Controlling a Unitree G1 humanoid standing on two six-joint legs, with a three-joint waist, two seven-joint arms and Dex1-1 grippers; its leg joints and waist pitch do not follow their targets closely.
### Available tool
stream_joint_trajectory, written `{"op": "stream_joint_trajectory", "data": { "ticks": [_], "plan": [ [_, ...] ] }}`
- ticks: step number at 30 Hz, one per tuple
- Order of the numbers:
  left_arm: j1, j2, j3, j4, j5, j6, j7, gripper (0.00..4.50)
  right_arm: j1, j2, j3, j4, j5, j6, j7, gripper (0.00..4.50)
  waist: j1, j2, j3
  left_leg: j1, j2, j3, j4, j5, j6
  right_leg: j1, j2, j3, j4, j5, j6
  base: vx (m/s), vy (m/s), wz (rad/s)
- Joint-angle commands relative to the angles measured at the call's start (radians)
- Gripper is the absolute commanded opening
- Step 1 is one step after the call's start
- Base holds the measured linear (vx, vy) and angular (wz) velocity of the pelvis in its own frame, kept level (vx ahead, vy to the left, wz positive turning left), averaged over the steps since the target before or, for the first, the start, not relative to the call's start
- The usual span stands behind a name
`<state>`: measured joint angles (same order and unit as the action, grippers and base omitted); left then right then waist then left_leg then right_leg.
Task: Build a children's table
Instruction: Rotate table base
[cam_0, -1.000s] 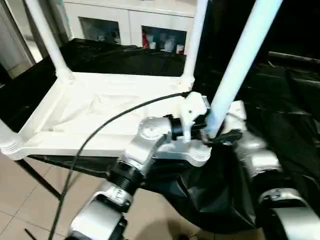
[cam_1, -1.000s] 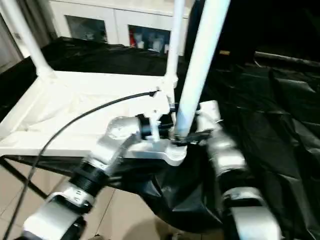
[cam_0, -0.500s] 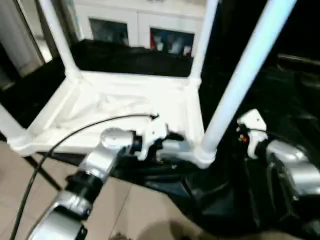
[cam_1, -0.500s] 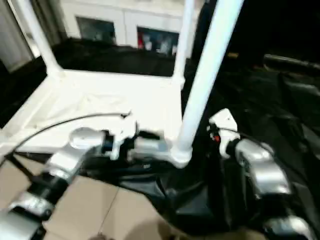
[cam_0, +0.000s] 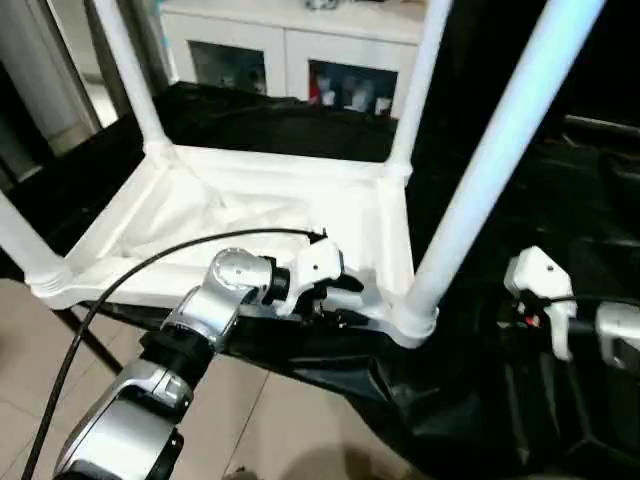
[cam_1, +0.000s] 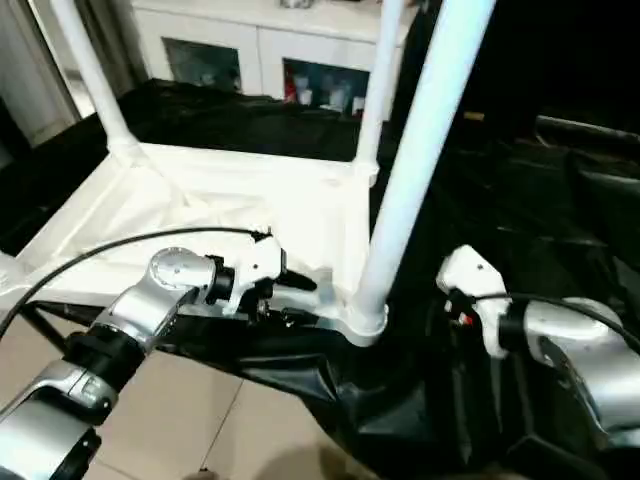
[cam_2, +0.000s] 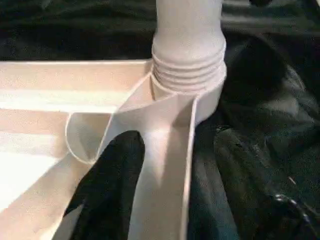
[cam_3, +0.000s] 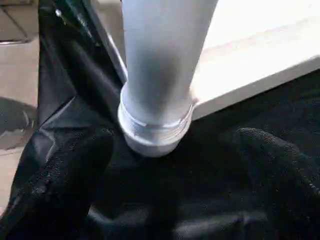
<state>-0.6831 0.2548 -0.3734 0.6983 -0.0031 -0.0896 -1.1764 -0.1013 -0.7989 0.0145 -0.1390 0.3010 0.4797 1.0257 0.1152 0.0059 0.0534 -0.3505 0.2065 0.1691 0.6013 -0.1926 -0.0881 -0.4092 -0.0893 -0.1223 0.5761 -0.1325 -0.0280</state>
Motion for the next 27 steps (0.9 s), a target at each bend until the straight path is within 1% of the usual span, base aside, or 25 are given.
{"op": "stream_joint_trajectory", "data": {
  "ticks": [1,3,4,5,6,7,8,9,10,11,12,13,14,15,16,18,19,20,21,22,24,26,27],
  "plan": [
    [-0.029,-0.005,-0.019,0.029,0.021,-0.025,-0.008,2.27,0.008,-0.013,-0.016,-0.036,0.015,0.018,0.005,4.50,0.005,-0.011,-0.072,-0.003,0.009,-0.002,-0.065,-0.216,0.088,0.059,-0.050,0.033,-0.096,-0.481,-0.033,0.000,0.000,0.00],
    [-0.035,-0.009,-0.022,0.041,0.027,-0.031,-0.006,2.20,0.010,-0.012,-0.014,-0.038,0.014,0.020,0.003,4.50,0.006,-0.010,-0.074,-0.003,0.011,-0.003,-0.065,-0.213,0.086,0.061,-0.052,0.034,-0.093,-0.468,-0.042,0.000,0.000,0.00],
    [-0.045,-0.014,-0.028,0.063,0.040,-0.044,-0.003,1.97,0.011,-0.011,-0.012,-0.043,0.015,0.024,0.000,4.50,0.006,-0.004,-0.073,-0.003,0.011,-0.003,-0.065,-0.215,0.085,0.061,-0.053,0.033,-0.093,-0.466,-0.048,0.000,0.000,0.00],
    [-0.054,-0.018,-0.034,0.083,0.051,-0.056,-0.003,1.87,0.014,-0.011,-0.010,-0.051,0.016,0.030,-0.004,4.50,0.003,-0.005,-0.072,-0.003,0.009,-0.002,-0.065,-0.221,0.085,0.060,-0.050,0.032,-0.097,-0.472,-0.046,0.000,0.000,0.00],
    [-0.058,-0.021,-0.036,0.095,0.056,-0.062,-0.003,1.82,0.016,-0.010,-0.009,-0.056,0.017,0.034,-0.007,4.50,0.004,-0.006,-0.071,-0.002,0.008,-0.003,-0.065,-0.227,0.083,0.062,-0.052,0.031,-0.098,-0.482,-0.041,0.000,0.000,0.00],
    [-0.062,-0.026,-0.038,0.104,0.058,-0.065,-0.003,1.77,0.019,-0.010,-0.008,-0.059,0.017,0.035,-0.008,4.50,0.004,-0.004,-0.071,-0.003,0.008,-0.003,-0.065,-0.227,0.082,0.062,-0.051,0.031,-0.099,-0.486,-0.039,0.000,0.000,0.00],
    [-0.064,-0.027,-0.038,0.108,0.059,-0.067,-0.004,1.68,0.020,-0.010,-0.008,-0.060,0.017,0.036,-0.009,4.50,0.003,-0.006,-0.070,-0.003,0.006,-0.001,-0.064,-0.229,0.083,0.062,-0.050,0.030,-0.101,-0.494,-0.034,0.000,0.000,0.00],
    [-0.071,-0.033,-0.042,0.125,0.063,-0.074,-0.007,1.58,0.024,-0.009,-0.008,-0.063,0.016,0.038,-0.010,4.50,0.004,-0.005,-0.070,-0.002,0.002,-0.001,-0.062,-0.232,0.081,0.061,-0.050,0.027,-0.107,-0.527,-0.018,0.000,0.000,0.00],
    [-0.073,-0.035,-0.044,0.130,0.065,-0.077,-0.008,1.40,0.025,-0.009,-0.008,-0.064,0.016,0.038,-0.010,4.50,0.003,-0.005,-0.070,-0.002,0.003,-0.002,-0.062,-0.234,0.080,0.061,-0.051,0.026,-0.107,-0.533,-0.015,0.000,0.000,0.00],
    [-0.076,-0.038,-0.044,0.140,0.067,-0.083,-0.009,1.34,0.027,-0.009,-0.007,-0.067,0.017,0.040,-0.012,4.50,0.003,-0.002,-0.070,-0.002,0.000,-0.001,-0.061,-0.234,0.080,0.059,-0.049,0.024,-0.111,-0.544,-0.010,0.000,0.000,0.00],
    [-0.079,-0.041,-0.045,0.149,0.070,-0.087,-0.012,1.34,0.028,-0.010,-0.006,-0.069,0.018,0.042,-0.014,4.50,0.003,0.003,-0.070,0.000,0.000,-0.001,-0.060,-0.238,0.079,0.058,-0.049,0.023,-0.112,-0.547,-0.009,0.000,0.000,0.00],
    [-0.082,-0.043,-0.046,0.158,0.071,-0.092,-0.014,1.29,0.029,-0.010,-0.005,-0.071,0.018,0.044,-0.015,4.50,0.002,-0.002,-0.071,0.000,0.000,-0.001,-0.061,-0.242,0.080,0.059,-0.047,0.021,-0.112,-0.545,-0.006,0.000,0.000,0.00],
    [-0.085,-0.045,-0.048,0.167,0.074,-0.095,-0.015,1.22,0.031,-0.010,-0.005,-0.074,0.018,0.046,-0.016,4.50,0.002,0.002,-0.070,0.000,0.001,-0.002,-0.061,-0.245,0.080,0.059,-0.048,0.021,-0.112,-0.545,-0.007,0.000,0.000,0.00],
    [-0.085,-0.045,-0.048,0.167,0.074,-0.095,-0.015,1.09,0.031,-0.010,-0.005,-0.074,0.018,0.046,-0.016,4.50,0.001,0.000,-0.070,0.000,0.001,-0.002,-0.061,-0.246,0.081,0.059,-0.047,0.020,-0.113,-0.548,-0.005,0.000,0.000,0.00],
    [-0.094,-0.050,-0.051,0.194,0.085,-0.113,-0.016,0.96,0.035,-0.011,-0.007,-0.083,0.019,0.052,-0.019,4.50,0.000,0.002,-0.070,0.001,-0.003,0.000,-0.058,-0.249,0.083,0.057,-0.044,0.018,-0.117,-0.558,0.002,0.000,0.000,0.00],
    [-0.097,-0.052,-0.049,0.205,0.088,-0.121,-0.014,0.89,0.037,-0.011,-0.009,-0.089,0.020,0.055,-0.022,4.50,0.000,0.002,-0.071,0.000,-0.004,-0.001,-0.058,-0.247,0.084,0.058,-0.045,0.017,-0.117,-0.564,0.010,0.000,0.000,0.00],
    [-0.100,-0.053,-0.046,0.211,0.088,-0.124,-0.013,0.77,0.039,-0.011,-0.011,-0.092,0.021,0.056,-0.022,4.50,0.000,0.004,-0.071,-0.002,-0.006,0.000,-0.057,-0.248,0.085,0.057,-0.044,0.014,-0.118,-0.573,0.016,0.000,0.000,0.00],
    [-0.103,-0.055,-0.044,0.217,0.088,-0.127,-0.012,0.77,0.041,-0.012,-0.011,-0.094,0.022,0.057,-0.023,4.50,0.000,0.004,-0.073,-0.001,-0.006,0.000,-0.056,-0.247,0.085,0.057,-0.044,0.014,-0.119,-0.575,0.018,0.000,0.000,0.00],
    [-0.105,-0.056,-0.042,0.223,0.087,-0.130,-0.013,0.63,0.043,-0.013,-0.012,-0.095,0.022,0.057,-0.023,4.50,0.000,0.004,-0.074,-0.001,-0.006,0.000,-0.056,-0.245,0.086,0.056,-0.043,0.013,-0.120,-0.571,0.020,0.000,0.000,0.00],
    [-0.107,-0.057,-0.040,0.228,0.087,-0.133,-0.015,0.43,0.045,-0.013,-0.012,-0.096,0.022,0.057,-0.022,4.50,-0.001,0.004,-0.074,-0.002,-0.005,-0.001,-0.057,-0.245,0.087,0.057,-0.043,0.013,-0.118,-0.565,0.020,0.000,0.000,0.00],
    [-0.107,-0.057,-0.038,0.232,0.088,-0.135,-0.016,0.38,0.045,-0.014,-0.011,-0.096,0.022,0.057,-0.022,4.50,0.000,0.005,-0.074,-0.002,-0.003,-0.001,-0.058,-0.247,0.086,0.057,-0.044,0.013,-0.118,-0.562,0.019,0.000,0.000,0.00],
    [-0.107,-0.057,-0.041,0.245,0.096,-0.143,-0.021,0.14,0.046,-0.015,-0.010,-0.097,0.021,0.057,-0.021,4.50,-0.001,0.004,-0.074,-0.003,-0.004,-0.002,-0.058,-0.246,0.087,0.057,-0.044,0.012,-0.118,-0.559,0.018,0.000,0.000,0.00],
    [-0.106,-0.057,-0.043,0.252,0.102,-0.149,-0.023,0.04,0.046,-0.016,-0.009,-0.097,0.021,0.056,-0.020,4.50,-0.001,0.005,-0.075,-0.004,-0.003,-0.002,-0.060,-0.242,0.087,0.060,-0.045,0.013,-0.116,-0.550,0.017,0.000,0.000,0.00]
  ]
}}
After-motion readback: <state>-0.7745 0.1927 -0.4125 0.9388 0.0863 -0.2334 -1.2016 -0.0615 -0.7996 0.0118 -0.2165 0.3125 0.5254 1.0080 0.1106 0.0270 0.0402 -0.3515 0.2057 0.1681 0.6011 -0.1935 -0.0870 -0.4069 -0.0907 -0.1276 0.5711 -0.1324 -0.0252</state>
